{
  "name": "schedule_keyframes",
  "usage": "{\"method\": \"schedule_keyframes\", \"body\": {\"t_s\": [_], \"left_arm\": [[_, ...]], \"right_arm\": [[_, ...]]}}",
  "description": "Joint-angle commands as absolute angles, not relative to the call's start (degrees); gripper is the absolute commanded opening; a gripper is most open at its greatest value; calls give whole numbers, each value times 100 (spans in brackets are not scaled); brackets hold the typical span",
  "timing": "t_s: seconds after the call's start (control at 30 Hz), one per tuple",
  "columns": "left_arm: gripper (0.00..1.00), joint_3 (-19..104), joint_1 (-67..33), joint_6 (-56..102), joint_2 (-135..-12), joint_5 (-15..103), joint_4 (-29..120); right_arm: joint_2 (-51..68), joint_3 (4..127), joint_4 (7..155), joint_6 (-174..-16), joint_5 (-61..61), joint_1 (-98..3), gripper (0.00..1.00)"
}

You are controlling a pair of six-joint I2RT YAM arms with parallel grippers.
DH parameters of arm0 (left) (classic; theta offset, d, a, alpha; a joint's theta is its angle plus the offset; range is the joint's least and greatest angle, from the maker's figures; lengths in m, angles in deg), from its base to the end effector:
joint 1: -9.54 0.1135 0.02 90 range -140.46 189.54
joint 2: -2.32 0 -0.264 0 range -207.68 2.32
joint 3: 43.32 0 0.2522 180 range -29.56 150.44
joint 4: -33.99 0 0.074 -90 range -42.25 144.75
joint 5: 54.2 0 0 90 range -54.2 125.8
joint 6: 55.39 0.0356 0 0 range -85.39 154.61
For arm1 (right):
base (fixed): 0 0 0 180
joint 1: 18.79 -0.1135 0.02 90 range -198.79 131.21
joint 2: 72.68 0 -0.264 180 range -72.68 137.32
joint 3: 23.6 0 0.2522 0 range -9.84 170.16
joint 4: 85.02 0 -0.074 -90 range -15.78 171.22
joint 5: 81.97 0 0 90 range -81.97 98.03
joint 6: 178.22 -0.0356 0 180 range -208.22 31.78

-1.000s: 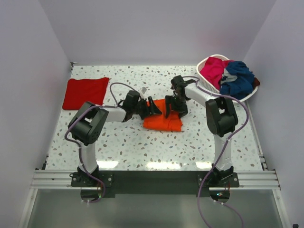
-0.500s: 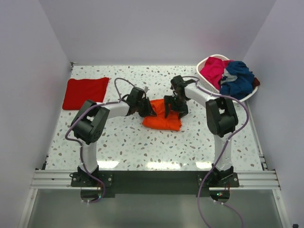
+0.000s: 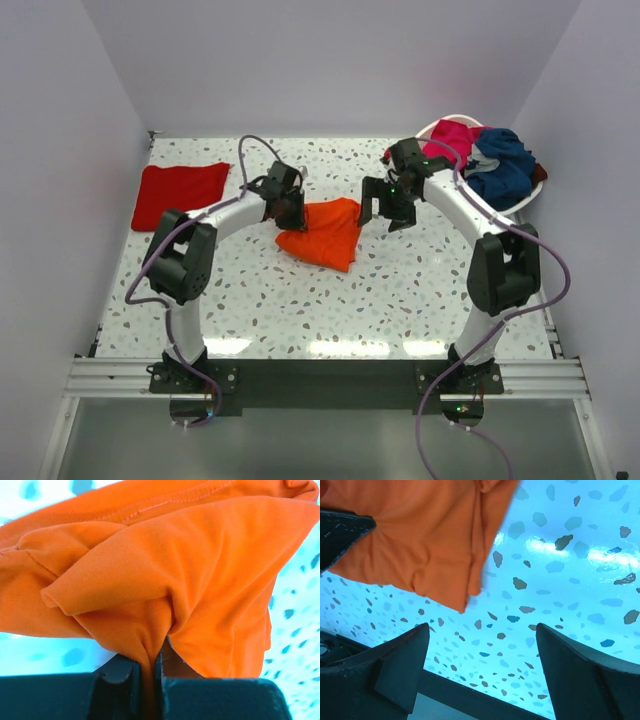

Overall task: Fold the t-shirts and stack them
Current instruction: Neatly place the folded tshirt to the corner

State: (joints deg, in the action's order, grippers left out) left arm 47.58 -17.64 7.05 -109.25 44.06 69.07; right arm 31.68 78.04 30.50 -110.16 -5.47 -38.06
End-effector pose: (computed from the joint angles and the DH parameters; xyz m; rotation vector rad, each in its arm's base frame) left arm 0.3664 -0.1939 0.1797 0.0497 2.6237 -0.5399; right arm 0.3555 0.1331 0.2572 -0.0016 2.8083 0.5102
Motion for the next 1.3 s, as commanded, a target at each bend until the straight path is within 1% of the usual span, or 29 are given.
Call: {"method": "schedule_keyframes", "body": {"t_s": [0.0, 0.07, 0.2, 0.33, 0.5, 0.77, 0.8, 0.87, 1.07, 1.27], "left_arm": [[0, 5173, -1481, 1735, -10360, 4126, 7603], [0, 5270, -1341, 2009, -10245, 3959, 7964], [0, 5305, -770, 2449, -9806, 4081, 8237], [0, 5612, -295, 2950, -9726, 4230, 8675], [0, 6140, 285, 3434, -9989, 4371, 8879], [0, 7335, 998, 3856, -10630, 4811, 9222], [0, 7449, 1233, 3882, -10683, 4828, 9257], [0, 7739, 1384, 3987, -10815, 4907, 9415], [0, 7714, 2157, 4032, -10719, 5381, 9336], [0, 7670, 2720, 3962, -10719, 5943, 9178]], "right_arm": [[2796, 7604, 2945, -10879, -937, -3681, 91], [2673, 7568, 2919, -10844, -990, -3646, 91], [2550, 7463, 2927, -10782, -1095, -3628, 91], [2497, 7383, 2988, -10870, -1183, -3637, 91], [2636, 7295, 3200, -11081, -1306, -3637, 91], [2892, 7901, 2963, -11230, -1166, -3637, 91], [2892, 7928, 2945, -11231, -1148, -3637, 91], [2910, 7946, 2936, -11265, -1113, -3628, 91], [2770, 7656, 3077, -11467, -1122, -3637, 91], [2699, 7515, 3094, -11494, -1113, -3628, 91]]}}
